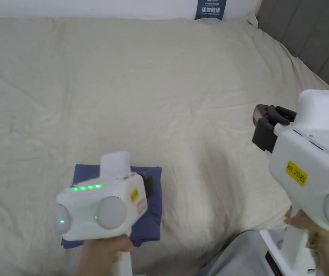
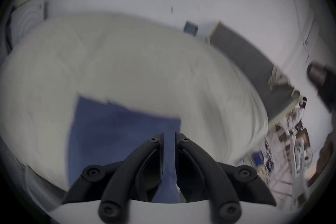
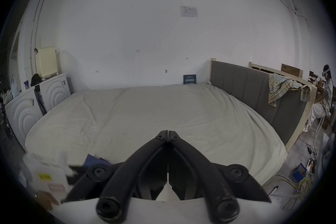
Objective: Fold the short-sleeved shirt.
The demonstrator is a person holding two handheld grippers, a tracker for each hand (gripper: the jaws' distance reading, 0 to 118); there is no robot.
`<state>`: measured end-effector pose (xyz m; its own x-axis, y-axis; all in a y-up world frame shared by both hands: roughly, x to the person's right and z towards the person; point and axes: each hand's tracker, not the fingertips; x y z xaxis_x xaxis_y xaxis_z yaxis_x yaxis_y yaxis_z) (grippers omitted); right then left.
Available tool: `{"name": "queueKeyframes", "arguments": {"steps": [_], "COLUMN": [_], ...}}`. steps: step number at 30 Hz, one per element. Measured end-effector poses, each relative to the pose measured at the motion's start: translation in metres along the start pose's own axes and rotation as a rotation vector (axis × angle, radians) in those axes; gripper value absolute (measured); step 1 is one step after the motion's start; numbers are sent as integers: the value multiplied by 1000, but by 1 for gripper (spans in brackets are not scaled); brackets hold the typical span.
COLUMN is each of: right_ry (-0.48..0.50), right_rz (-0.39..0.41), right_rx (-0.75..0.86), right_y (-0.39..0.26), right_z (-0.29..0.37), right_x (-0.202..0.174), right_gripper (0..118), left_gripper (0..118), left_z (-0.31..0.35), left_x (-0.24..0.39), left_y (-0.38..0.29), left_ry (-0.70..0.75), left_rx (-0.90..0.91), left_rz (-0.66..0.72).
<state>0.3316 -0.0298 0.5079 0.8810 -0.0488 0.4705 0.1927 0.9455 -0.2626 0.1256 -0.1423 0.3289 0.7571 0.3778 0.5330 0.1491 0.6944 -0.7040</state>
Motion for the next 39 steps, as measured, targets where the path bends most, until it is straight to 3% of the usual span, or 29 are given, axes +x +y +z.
{"name": "queueKeyframes", "arguments": {"steps": [7,14,17,22,23,24,28,33,39], "right_ry": [170,250,224,169,173,167,179,186,188], "right_rz": [36,74,111,85,81,82,114,85,88], "right_rx": [-64,-291,-406,-574,-560,-537,-567,-585,-594], "right_y": [-32,-112,-147,-191,-193,-189,-181,-178,-177], "right_z": [-28,-81,-108,-135,-135,-132,-136,-136,-136], "right_x": [-63,-132,-152,-158,-158,-159,-158,-156,-156], "right_gripper": [0,0,0,0,0,0,0,0,0], "left_gripper": [13,13,13,13,16,28,118,118,118], "left_z": [66,93,100,110,111,112,103,59,-18], "left_x": [-24,-50,-62,-82,-87,-94,-127,-176,-221], "left_y": [27,9,4,5,7,10,31,45,19], "left_ry": [288,442,461,441,427,407,256,-73,-312], "left_rx": [406,397,378,346,340,340,250,45,-328], "left_rz": [-229,-351,-350,-268,-244,-211,-21,134,235]}}
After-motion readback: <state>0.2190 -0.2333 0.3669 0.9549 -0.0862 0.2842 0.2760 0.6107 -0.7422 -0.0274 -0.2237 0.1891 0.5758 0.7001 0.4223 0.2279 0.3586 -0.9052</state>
